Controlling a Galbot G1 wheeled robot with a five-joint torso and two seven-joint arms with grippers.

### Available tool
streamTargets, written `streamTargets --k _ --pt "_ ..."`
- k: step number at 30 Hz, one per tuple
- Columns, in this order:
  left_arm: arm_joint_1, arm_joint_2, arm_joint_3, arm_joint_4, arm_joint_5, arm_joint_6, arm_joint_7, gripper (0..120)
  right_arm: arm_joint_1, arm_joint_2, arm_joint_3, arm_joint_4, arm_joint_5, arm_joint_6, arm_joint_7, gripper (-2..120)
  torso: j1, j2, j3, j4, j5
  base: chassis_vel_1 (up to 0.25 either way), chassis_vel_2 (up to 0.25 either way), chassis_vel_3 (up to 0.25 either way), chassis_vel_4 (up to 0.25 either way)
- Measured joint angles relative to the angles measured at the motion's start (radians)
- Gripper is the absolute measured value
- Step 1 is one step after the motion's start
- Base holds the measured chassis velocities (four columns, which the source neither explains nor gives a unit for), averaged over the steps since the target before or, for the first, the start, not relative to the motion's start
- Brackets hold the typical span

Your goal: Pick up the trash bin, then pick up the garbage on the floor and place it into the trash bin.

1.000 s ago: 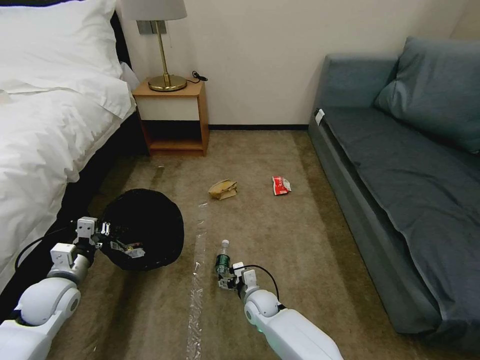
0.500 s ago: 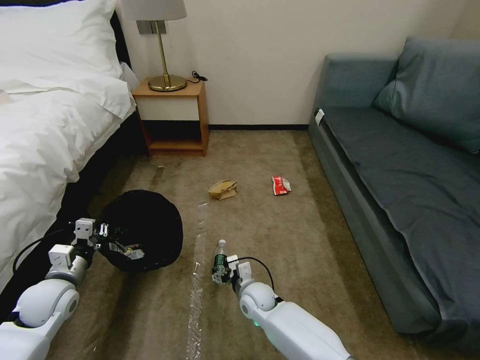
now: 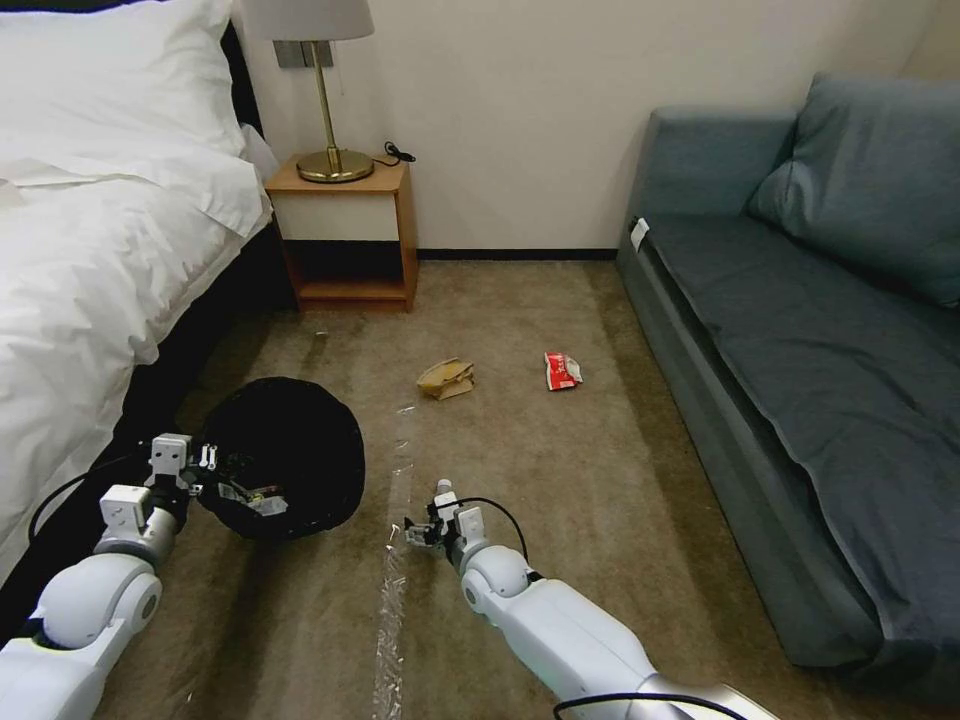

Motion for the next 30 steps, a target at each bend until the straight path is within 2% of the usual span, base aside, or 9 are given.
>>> streamTargets --k 13,16,17,18,20,21,23,27,30 --pt "-0.012 0.009 0.009 0.015 -0.021 -0.023 0.013 4 0.010 0.020 0.054 -0.160 -0.041 0.054 -0.095 97 0.000 0.000 0.000 -0.0003 0.0001 0.000 0.000 0.000 0.000" --pt "-0.028 0.009 0.025 0.015 -0.028 -0.023 0.012 4 0.021 0.029 0.072 -0.195 -0.045 0.068 -0.124 90 0.000 0.000 0.000 -0.0003 0.0001 0.000 0.000 0.000 0.000" --pt "-0.036 0.009 0.033 0.016 -0.030 -0.023 0.011 4 0.027 0.030 0.077 -0.207 -0.044 0.071 -0.140 82 0.000 0.000 0.000 -0.0003 0.0002 0.000 0.000 0.000 0.000" --pt "-0.036 0.009 0.033 0.016 -0.030 -0.023 0.011 4 0.027 0.030 0.077 -0.207 -0.044 0.071 -0.140 82 0.000 0.000 0.000 -0.0003 0.0002 0.000 0.000 0.000 0.000" --pt "-0.048 0.008 0.046 0.020 -0.034 -0.023 0.011 4 0.034 0.031 0.082 -0.218 -0.040 0.073 -0.164 73 0.000 0.000 0.000 -0.0002 0.0002 0.000 0.000 0.000 0.000" --pt "-0.048 0.008 0.046 0.020 -0.034 -0.023 0.011 4 0.034 0.031 0.082 -0.218 -0.040 0.073 -0.164 73 0.000 0.000 0.000 -0.0002 0.0002 0.000 0.000 0.000 0.000" --pt "-0.057 0.007 0.052 0.024 -0.037 -0.025 0.010 4 0.035 0.031 0.083 -0.231 -0.039 0.075 -0.186 59 0.000 0.000 0.000 -0.0003 0.0002 0.000 0.000 0.000 0.000" --pt "-0.061 0.006 0.054 0.028 -0.038 -0.026 0.010 4 0.035 0.031 0.084 -0.239 -0.039 0.079 -0.199 51 0.000 0.000 0.000 -0.0003 0.0002 0.000 0.000 0.000 0.000" --pt "-0.060 0.004 0.054 0.031 -0.038 -0.027 0.011 4 0.035 0.030 0.085 -0.245 -0.037 0.082 -0.210 39 0.000 0.000 0.000 -0.0003 0.0002 0.000 0.000 0.000 0.000"
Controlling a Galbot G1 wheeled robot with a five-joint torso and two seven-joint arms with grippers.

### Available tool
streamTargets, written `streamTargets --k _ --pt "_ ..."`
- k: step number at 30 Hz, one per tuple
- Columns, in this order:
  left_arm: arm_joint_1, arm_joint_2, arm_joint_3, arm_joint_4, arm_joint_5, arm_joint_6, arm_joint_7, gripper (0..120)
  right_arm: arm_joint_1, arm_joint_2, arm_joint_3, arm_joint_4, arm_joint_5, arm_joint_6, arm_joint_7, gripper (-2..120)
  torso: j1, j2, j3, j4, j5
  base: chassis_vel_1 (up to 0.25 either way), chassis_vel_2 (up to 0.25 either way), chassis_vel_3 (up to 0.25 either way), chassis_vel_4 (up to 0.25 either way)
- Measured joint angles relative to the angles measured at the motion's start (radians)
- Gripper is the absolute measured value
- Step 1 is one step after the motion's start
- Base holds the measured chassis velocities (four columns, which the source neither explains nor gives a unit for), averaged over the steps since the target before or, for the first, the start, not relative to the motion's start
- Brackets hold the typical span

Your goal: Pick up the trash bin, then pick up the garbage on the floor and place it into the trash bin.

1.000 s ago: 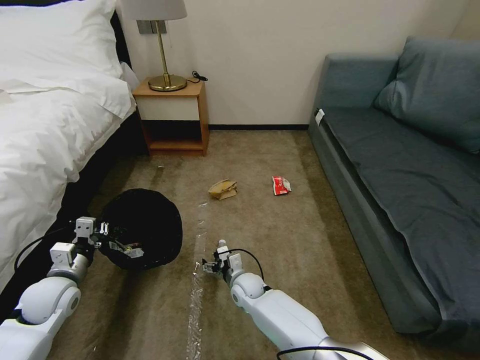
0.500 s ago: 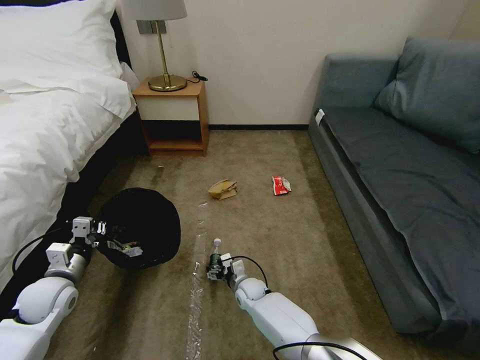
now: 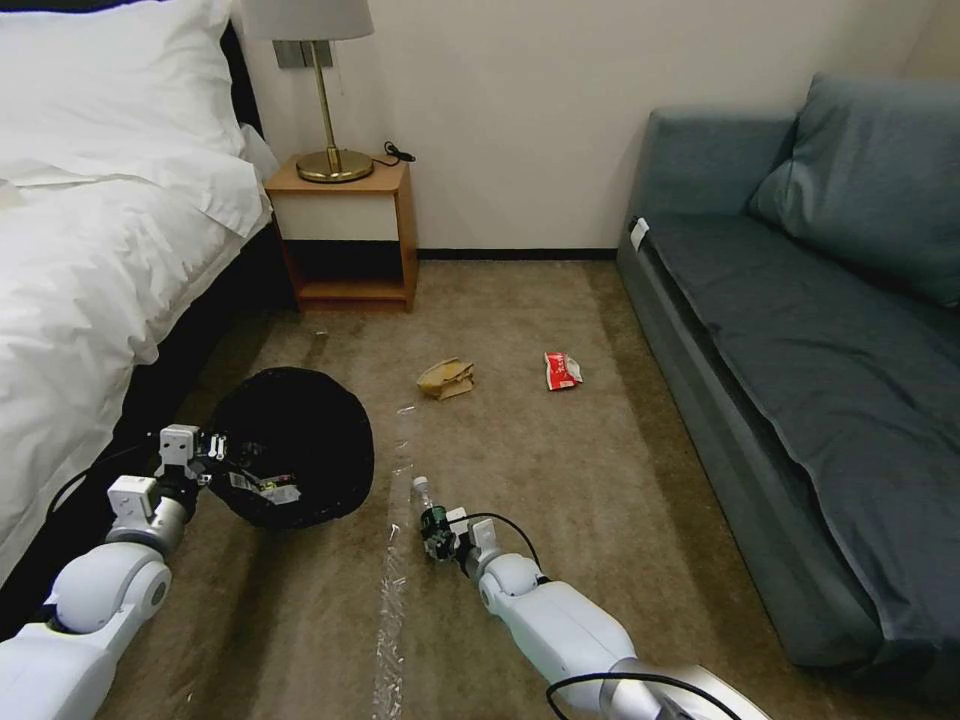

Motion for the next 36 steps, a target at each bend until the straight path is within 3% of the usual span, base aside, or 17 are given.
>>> streamTargets --k 7,22,27,29,32,36 --pt "0.000 -0.010 0.000 0.013 0.005 -0.006 0.002 4 -0.003 -0.001 0.025 0.016 0.000 0.004 -0.007 22 0.000 0.000 0.000 0.0002 -0.0001 0.000 0.000 0.000 0.000" --pt "-0.071 -0.010 0.048 0.046 0.005 -0.008 -0.002 4 0.026 -0.121 0.169 0.202 -0.045 0.061 -0.036 20 0.000 0.000 0.000 0.0001 0.0000 0.000 0.000 0.000 0.000" --pt "-0.121 -0.019 0.092 0.055 0.005 -0.005 -0.013 4 0.041 -0.192 0.205 0.372 0.000 0.063 -0.068 20 0.000 0.000 0.000 0.0000 0.0001 0.000 0.000 0.000 0.000" --pt "-0.121 -0.019 0.092 0.055 0.005 -0.005 -0.013 4 0.041 -0.192 0.205 0.372 0.000 0.063 -0.068 20 0.000 0.000 0.000 0.0000 0.0001 0.000 0.000 0.000 0.000" --pt "-0.180 -0.043 0.148 0.061 0.006 0.004 -0.036 4 0.056 -0.289 0.214 0.693 0.177 0.001 -0.103 20 0.000 0.000 0.000 -0.0002 0.0000 0.000 0.000 0.000 0.000" --pt "-0.183 -0.048 0.151 0.060 0.008 0.005 -0.044 4 0.057 -0.313 0.192 0.800 0.256 -0.033 -0.111 20 0.000 0.000 0.000 -0.0001 -0.0001 0.000 0.000 0.000 0.000"
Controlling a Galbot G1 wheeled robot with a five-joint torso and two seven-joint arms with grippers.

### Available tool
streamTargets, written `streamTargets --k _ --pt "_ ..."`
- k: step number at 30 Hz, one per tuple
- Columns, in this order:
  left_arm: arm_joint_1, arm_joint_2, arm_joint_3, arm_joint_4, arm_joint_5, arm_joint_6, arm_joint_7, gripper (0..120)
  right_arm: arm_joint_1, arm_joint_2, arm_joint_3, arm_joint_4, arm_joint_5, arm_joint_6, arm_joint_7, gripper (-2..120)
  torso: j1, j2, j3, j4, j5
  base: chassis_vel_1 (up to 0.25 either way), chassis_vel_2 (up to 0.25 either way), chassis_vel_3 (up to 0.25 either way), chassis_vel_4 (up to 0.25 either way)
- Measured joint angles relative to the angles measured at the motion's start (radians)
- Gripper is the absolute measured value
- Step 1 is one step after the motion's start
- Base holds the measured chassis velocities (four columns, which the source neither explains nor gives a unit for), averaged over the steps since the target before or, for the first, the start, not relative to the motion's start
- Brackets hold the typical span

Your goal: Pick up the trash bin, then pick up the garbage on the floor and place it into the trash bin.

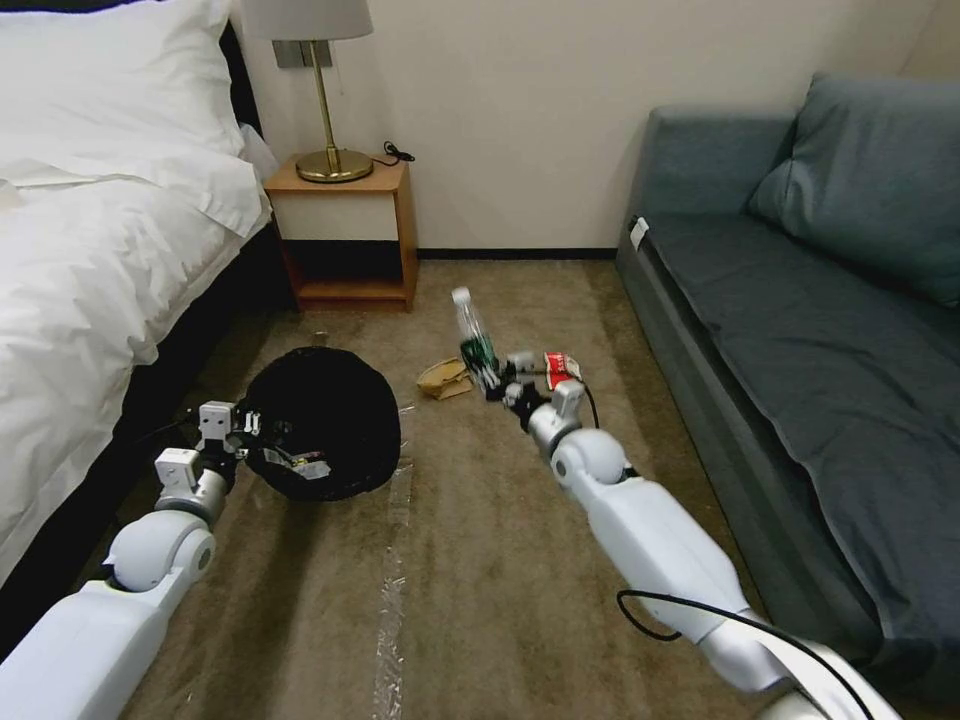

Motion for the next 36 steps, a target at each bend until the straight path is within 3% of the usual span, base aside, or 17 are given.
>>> streamTargets --k 5,9,22,26,36 --pt "0.008 -0.007 -0.007 -0.013 0.003 0.003 -0.018 4 -0.009 -0.011 -0.064 0.105 0.092 -0.034 -0.002 20 0.000 0.000 0.000 0.0001 0.0000 0.000 0.000 0.000 0.000" --pt "0.056 -0.009 -0.046 -0.053 0.006 0.011 -0.039 4 -0.009 0.027 -0.160 0.127 0.109 -0.039 -0.011 20 0.000 0.000 0.000 0.0006 -0.0001 0.000 0.000 0.000 0.000" --pt "0.073 -0.011 -0.054 -0.095 0.003 0.025 -0.061 4 -0.022 0.130 -0.286 0.000 0.051 0.012 -0.011 20 0.000 0.000 0.000 0.0004 -0.0003 0.000 0.000 0.000 0.000" --pt "0.073 -0.025 -0.055 -0.092 0.004 0.023 -0.061 4 -0.018 0.143 -0.332 -0.061 -0.026 0.090 0.016 22 0.000 0.000 0.000 0.0003 -0.0002 0.000 0.000 0.000 0.000" --pt "0.070 -0.053 -0.058 -0.087 0.007 0.018 -0.061 4 -0.022 0.122 -0.340 -0.081 -0.046 0.114 0.014 57 0.000 0.000 0.000 0.0000 -0.0001 0.000 0.000 0.000 0.000"
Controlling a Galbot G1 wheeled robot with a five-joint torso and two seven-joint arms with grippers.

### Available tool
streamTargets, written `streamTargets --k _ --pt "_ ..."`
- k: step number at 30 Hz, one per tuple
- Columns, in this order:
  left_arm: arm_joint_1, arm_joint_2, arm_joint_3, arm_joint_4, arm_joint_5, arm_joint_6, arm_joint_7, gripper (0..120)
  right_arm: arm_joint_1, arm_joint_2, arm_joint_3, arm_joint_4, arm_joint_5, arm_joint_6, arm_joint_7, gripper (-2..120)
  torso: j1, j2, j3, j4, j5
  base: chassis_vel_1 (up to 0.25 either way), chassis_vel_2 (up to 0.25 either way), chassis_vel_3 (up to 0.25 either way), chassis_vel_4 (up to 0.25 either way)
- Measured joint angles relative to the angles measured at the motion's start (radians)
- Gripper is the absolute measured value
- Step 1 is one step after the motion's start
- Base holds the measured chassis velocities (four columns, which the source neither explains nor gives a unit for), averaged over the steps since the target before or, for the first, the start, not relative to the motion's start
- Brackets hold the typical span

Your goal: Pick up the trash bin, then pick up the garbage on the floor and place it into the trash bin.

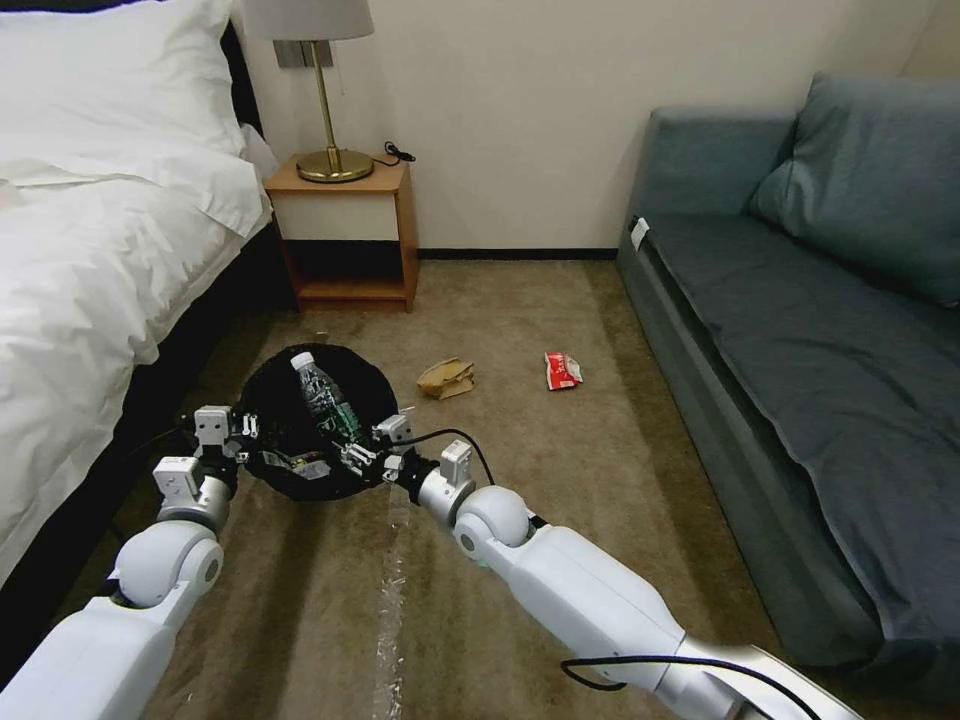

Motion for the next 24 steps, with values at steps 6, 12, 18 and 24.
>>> streamTargets --k 6,12,18,24 --pt "0.002 -0.005 0.002 -0.001 0.002 -0.002 -0.003 4 -0.001 0.017 0.005 -0.017 -0.004 -0.001 0.004 79 0.000 0.000 0.000 0.0003 0.0000 0.000 0.000 0.000 0.000" --pt "0.016 -0.004 -0.013 -0.003 0.004 -0.009 -0.003 4 0.000 0.027 0.032 -0.021 -0.020 -0.001 0.057 98 0.000 0.000 0.000 0.0003 0.0001 0.000 0.000 0.000 0.000" --pt "0.021 -0.005 -0.033 0.006 0.006 -0.019 -0.001 4 0.011 0.013 0.103 0.002 -0.033 0.002 0.194 100 0.000 0.000 0.000 0.0003 0.0002 0.000 0.000 0.000 0.000" --pt "0.022 0.008 -0.060 0.017 0.001 -0.027 -0.001 4 0.022 -0.049 0.196 0.011 -0.040 -0.015 0.224 100 0.000 0.000 0.000 0.0001 0.0002 0.000 0.000 0.000 0.000"
